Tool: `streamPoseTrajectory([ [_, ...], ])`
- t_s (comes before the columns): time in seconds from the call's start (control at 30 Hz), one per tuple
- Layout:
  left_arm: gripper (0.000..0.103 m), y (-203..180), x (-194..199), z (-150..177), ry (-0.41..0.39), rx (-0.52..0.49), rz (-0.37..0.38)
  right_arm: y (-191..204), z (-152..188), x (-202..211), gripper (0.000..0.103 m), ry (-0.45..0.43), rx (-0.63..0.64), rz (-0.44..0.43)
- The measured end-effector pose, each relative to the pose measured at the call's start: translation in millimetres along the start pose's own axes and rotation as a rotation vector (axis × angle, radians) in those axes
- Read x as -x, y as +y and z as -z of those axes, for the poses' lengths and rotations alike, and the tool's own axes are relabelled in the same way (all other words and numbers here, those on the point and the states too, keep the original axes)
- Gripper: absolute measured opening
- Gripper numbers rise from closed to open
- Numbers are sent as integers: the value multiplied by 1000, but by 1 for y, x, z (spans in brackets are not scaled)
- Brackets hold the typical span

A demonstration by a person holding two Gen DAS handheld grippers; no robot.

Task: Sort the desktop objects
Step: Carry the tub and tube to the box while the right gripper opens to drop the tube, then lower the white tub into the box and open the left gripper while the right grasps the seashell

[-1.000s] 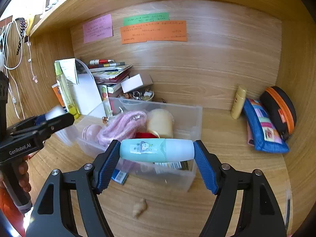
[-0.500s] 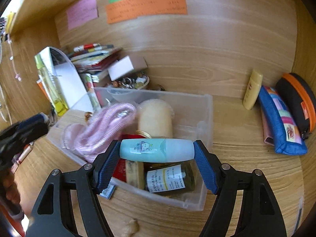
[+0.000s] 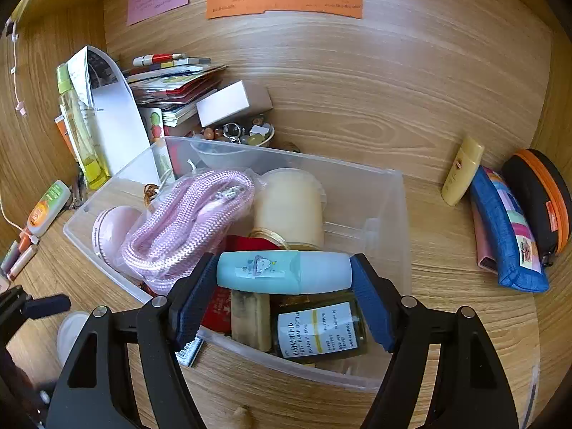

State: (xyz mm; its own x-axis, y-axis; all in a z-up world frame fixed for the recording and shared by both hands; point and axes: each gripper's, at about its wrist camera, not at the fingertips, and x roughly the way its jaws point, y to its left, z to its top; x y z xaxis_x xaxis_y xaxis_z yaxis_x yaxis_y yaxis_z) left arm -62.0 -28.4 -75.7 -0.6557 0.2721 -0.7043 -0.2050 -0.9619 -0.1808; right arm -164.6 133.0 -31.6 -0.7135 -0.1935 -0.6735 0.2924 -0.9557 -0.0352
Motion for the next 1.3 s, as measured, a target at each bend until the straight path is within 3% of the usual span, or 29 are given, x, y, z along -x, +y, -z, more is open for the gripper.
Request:
streamPoseTrajectory([
  [0.3,92,7,-15,1,63,46,-45,4,-1,1,77,14,-6,9],
  [0.43,92,6,-14,1,42,44,-83,5,1,11,82,-13,-2,-5],
  [0.67,65,-8,-23,4,69,-47,-125,9,4,29,85,-47,17,-20],
  [0.8,65,-10,-22,5,66,-50,-135,5,10,38,86,-56,2,-20],
  [1.07,65,-2,-6,1,8,19,-127,-5,35,54,86,-46,-10,-6],
  [1.3,65,7,20,-28,-82,40,-119,2,54,62,86,-42,55,17],
])
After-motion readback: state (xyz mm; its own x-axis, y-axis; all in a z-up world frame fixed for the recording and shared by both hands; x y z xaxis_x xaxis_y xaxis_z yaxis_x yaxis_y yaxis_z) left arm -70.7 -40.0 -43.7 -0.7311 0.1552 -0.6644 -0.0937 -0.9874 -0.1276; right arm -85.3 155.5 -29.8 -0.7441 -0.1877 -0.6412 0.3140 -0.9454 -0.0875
